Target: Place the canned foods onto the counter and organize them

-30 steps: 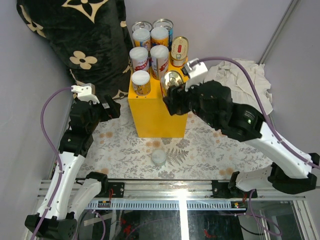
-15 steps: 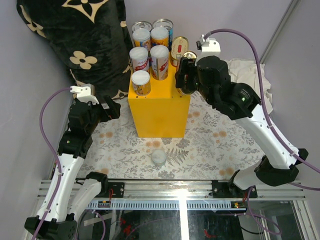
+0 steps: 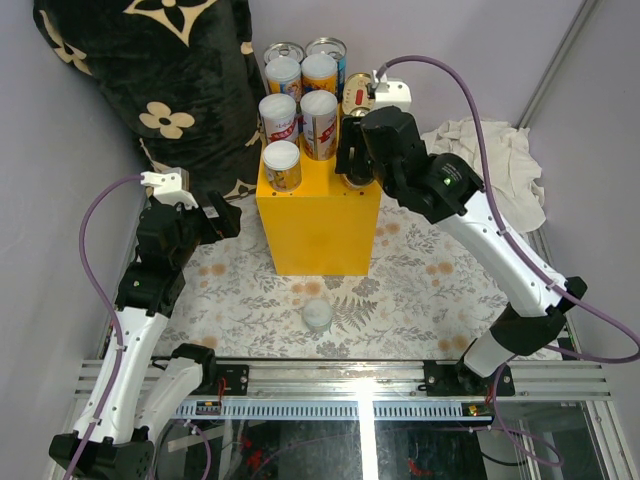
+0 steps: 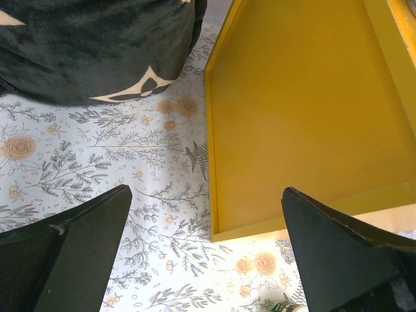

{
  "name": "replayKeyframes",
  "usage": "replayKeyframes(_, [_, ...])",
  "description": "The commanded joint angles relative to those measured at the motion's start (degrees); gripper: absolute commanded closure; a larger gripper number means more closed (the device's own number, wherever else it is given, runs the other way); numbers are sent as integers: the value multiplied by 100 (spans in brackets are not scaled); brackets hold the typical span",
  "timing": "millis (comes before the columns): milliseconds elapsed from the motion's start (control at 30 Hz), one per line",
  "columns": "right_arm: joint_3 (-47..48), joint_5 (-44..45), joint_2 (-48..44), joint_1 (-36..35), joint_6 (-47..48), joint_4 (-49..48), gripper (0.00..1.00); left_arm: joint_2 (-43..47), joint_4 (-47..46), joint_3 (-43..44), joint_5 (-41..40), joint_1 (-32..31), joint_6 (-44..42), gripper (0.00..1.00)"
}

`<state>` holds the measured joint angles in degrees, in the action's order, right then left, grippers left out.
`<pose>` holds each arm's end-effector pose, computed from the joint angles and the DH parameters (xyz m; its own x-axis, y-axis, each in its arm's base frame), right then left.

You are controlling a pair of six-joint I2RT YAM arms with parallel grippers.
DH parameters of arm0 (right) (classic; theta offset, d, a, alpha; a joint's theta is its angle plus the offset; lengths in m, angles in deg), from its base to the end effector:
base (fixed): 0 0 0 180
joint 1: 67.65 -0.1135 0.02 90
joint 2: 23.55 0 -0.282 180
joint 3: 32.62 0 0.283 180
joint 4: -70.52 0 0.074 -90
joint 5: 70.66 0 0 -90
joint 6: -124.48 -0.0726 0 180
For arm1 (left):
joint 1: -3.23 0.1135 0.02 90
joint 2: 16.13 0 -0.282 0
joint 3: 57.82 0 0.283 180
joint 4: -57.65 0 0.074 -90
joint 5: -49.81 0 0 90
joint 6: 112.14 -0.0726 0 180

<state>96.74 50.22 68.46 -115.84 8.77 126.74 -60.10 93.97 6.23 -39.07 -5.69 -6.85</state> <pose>0.2837 0.2613 0.5229 -0.3313 0.1880 -0.9246 -0.1911 0.9462 0.2609 0.2207 -0.0361 0.3655 -0.3123 -0.2179 -0.9247 0.0946 0.9614 -0.2585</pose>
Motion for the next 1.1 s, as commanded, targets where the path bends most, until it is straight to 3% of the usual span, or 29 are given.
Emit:
replayKeyframes(0, [61, 202, -195, 152, -145, -501, 100, -2, -53, 37, 34, 40, -79, 0])
replayKeyframes(133, [-123, 39, -199, 292, -232, -523, 99, -31, -44, 31, 45, 42, -79, 0])
replayKeyframes(300, [-178, -82, -142, 375, -271, -482, 89, -74, -45, 42, 41, 41, -87, 0])
replayKeyframes(467, [-105, -290, -176, 380, -335, -381, 88, -104, -35, 50, 32, 49, -87, 0])
replayKeyframes(933, [955, -639, 195, 381, -483, 638, 87, -185, -34, 88, 114, 106, -52, 0])
replayKeyframes(1067, [1043, -736, 296, 391, -495, 677, 82, -194, -39, 75, 107, 120, -69, 0])
